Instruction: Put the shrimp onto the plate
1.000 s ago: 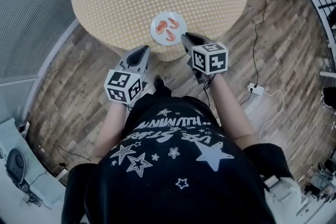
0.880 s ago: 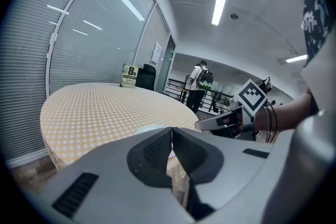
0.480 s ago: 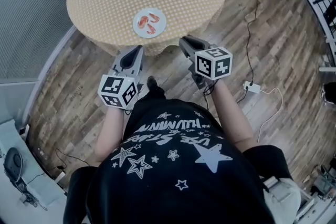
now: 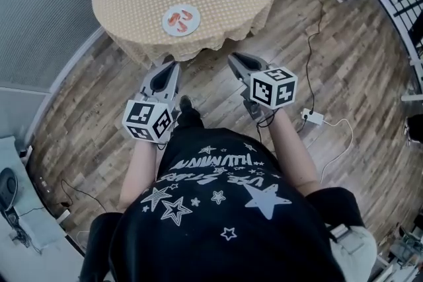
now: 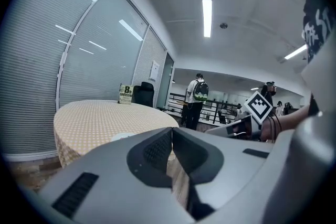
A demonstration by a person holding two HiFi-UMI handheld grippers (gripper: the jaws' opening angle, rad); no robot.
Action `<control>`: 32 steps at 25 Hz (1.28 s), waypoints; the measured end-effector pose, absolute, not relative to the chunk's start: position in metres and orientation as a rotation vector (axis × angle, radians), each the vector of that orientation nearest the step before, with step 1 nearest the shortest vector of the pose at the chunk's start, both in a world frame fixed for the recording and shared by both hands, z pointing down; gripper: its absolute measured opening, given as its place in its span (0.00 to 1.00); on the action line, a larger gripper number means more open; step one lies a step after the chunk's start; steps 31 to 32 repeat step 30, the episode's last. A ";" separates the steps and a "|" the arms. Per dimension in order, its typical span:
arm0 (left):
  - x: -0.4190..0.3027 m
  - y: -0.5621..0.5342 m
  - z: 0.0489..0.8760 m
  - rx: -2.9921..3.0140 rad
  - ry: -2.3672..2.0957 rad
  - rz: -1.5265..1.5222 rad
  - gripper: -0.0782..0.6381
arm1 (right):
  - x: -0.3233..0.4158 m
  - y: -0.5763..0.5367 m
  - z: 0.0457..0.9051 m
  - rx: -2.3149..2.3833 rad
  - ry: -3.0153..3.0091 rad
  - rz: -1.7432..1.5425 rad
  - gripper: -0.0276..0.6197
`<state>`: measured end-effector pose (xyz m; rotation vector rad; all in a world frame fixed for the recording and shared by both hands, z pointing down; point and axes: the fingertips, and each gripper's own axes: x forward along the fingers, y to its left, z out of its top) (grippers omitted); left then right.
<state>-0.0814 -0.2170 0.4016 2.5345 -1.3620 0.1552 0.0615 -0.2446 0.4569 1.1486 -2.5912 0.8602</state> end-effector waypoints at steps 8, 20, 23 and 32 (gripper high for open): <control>-0.063 -0.166 0.391 2.529 -1.386 0.137 0.12 | 0.087 -0.189 0.445 1.132 -2.615 0.818 0.11; -0.034 -0.114 0.387 2.531 -1.416 0.127 0.12 | 0.111 -0.133 0.441 1.110 -2.656 0.805 0.10; -0.033 -0.108 0.383 2.534 -1.430 0.126 0.12 | 0.110 -0.129 0.440 1.096 -2.666 0.798 0.10; -0.030 -0.104 0.378 2.544 -1.436 0.121 0.12 | 0.105 -0.128 0.435 1.065 -2.688 0.785 0.10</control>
